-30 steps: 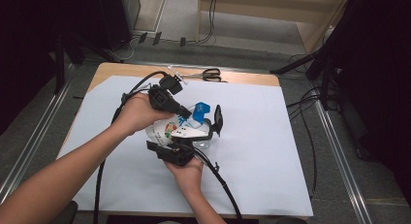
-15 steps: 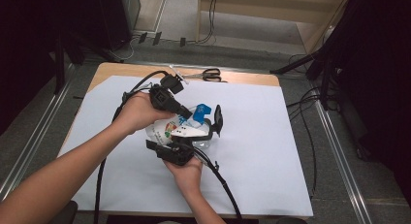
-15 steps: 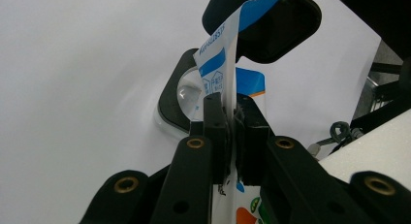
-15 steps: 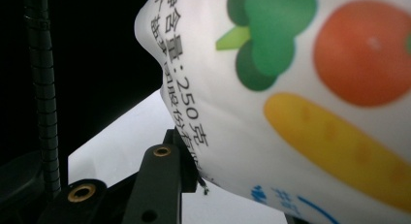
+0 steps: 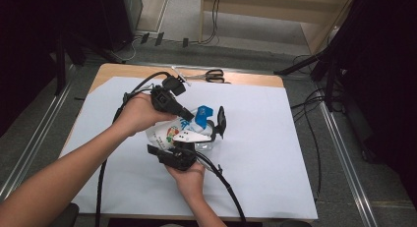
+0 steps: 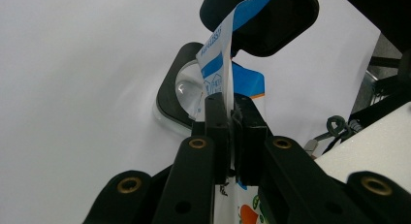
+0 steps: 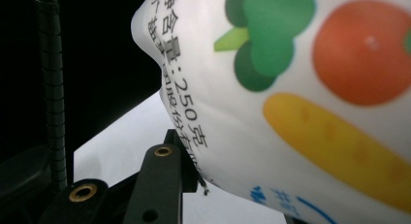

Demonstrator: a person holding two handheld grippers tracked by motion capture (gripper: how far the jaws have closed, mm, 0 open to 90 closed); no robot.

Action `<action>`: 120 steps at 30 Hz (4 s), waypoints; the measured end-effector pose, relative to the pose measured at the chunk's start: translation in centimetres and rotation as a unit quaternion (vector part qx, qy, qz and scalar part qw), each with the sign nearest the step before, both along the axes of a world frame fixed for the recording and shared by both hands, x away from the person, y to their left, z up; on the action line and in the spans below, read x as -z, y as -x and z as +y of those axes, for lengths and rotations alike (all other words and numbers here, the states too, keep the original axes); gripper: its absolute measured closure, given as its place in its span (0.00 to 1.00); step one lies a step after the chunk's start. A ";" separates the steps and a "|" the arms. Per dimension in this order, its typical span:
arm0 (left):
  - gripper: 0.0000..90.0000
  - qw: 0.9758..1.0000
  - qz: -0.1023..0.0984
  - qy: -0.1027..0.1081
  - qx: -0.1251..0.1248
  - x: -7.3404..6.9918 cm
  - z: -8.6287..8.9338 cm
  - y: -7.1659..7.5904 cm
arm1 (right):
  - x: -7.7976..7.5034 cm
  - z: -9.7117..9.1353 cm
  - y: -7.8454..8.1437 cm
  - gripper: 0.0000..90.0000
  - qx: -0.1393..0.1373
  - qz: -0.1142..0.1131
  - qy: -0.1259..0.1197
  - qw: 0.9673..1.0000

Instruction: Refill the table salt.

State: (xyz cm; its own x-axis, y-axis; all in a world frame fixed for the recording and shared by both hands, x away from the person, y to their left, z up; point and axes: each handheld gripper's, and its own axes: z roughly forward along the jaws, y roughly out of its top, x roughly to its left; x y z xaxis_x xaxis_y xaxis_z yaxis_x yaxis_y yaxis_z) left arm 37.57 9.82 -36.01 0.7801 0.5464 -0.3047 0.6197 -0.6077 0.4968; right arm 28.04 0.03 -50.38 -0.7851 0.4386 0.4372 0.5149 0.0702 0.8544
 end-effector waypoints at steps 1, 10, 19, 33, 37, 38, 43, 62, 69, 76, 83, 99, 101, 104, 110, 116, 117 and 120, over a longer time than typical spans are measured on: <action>0.98 1.000 0.001 -0.003 0.000 0.0 -0.1 0.0 | 0.0 0.0 0.0 0.78 0.000 0.001 -0.004 1.000; 0.97 1.000 -0.003 -0.005 0.003 -0.2 -0.7 -0.2 | -0.4 -0.2 -0.2 0.77 -0.001 0.005 -0.024 1.000; 0.97 1.000 0.007 -0.014 0.013 -0.2 -1.0 -0.3 | -0.5 -0.1 -0.1 0.76 0.001 0.015 -0.032 0.999; 0.96 0.999 0.014 -0.032 0.014 -0.6 -1.6 -0.8 | -0.9 0.0 -0.5 0.74 0.001 0.019 -0.042 0.999; 0.96 0.999 0.016 -0.035 0.014 -0.7 -1.7 -1.0 | -1.0 0.0 -0.6 0.73 0.003 0.023 -0.048 0.999; 0.96 0.999 0.015 -0.035 0.011 -0.7 -1.8 -1.0 | -1.0 0.0 -0.6 0.73 0.003 0.022 -0.049 0.999; 0.96 0.999 0.017 -0.040 0.012 -0.6 -1.8 -1.0 | -0.8 0.2 -0.7 0.72 0.002 0.026 -0.052 0.998; 0.90 1.000 0.013 -0.018 0.011 -1.2 -0.7 -0.8 | -0.4 0.2 -0.8 0.82 0.000 0.033 -0.051 0.998; 0.99 0.999 0.005 -0.035 0.020 -1.1 -0.7 -0.6 | -0.1 0.3 -0.6 0.82 -0.003 0.033 -0.041 0.999; 1.00 0.999 0.002 -0.046 0.020 -1.0 -1.2 -0.7 | -0.2 0.3 -0.7 0.80 -0.010 0.034 -0.049 0.998; 1.00 0.999 0.003 -0.048 0.025 -1.0 -1.9 -0.8 | -0.7 0.0 -0.9 0.78 -0.008 0.038 -0.060 0.997; 1.00 0.998 0.002 -0.053 0.024 -0.9 -1.9 -0.9 | -1.0 0.2 -1.1 0.77 -0.008 0.040 -0.064 0.997; 1.00 0.998 0.003 -0.054 0.022 -1.0 -1.9 -0.9 | -1.0 0.3 -1.1 0.77 -0.008 0.041 -0.066 0.997; 1.00 0.999 0.002 -0.050 0.019 -0.9 -2.0 -0.9 | -1.1 0.2 -1.1 0.77 -0.007 0.040 -0.065 0.997; 1.00 0.998 0.002 -0.051 0.021 -1.0 -2.1 -1.1 | -1.2 0.1 -1.2 0.77 -0.006 0.045 -0.073 0.996; 1.00 0.999 0.003 -0.051 0.020 -0.9 -2.3 -1.3 | -1.2 0.1 -1.5 0.77 -0.003 0.048 -0.077 0.996; 1.00 0.999 0.003 -0.051 0.019 -0.8 -2.3 -1.4 | -1.2 0.1 -1.5 0.77 -0.003 0.049 -0.077 0.996; 1.00 0.998 0.004 -0.054 0.020 -0.7 -2.3 -1.6 | -1.1 0.1 -1.6 0.77 -0.002 0.055 -0.078 0.995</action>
State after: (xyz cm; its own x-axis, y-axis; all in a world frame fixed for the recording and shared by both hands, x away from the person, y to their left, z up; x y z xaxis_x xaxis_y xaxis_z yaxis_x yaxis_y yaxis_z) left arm 39.14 7.57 -35.30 0.7999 0.5447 -0.2520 0.5974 -0.6821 0.4218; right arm 29.67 0.14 -49.24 -0.7299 0.3565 0.5833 0.6062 -0.0566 0.7933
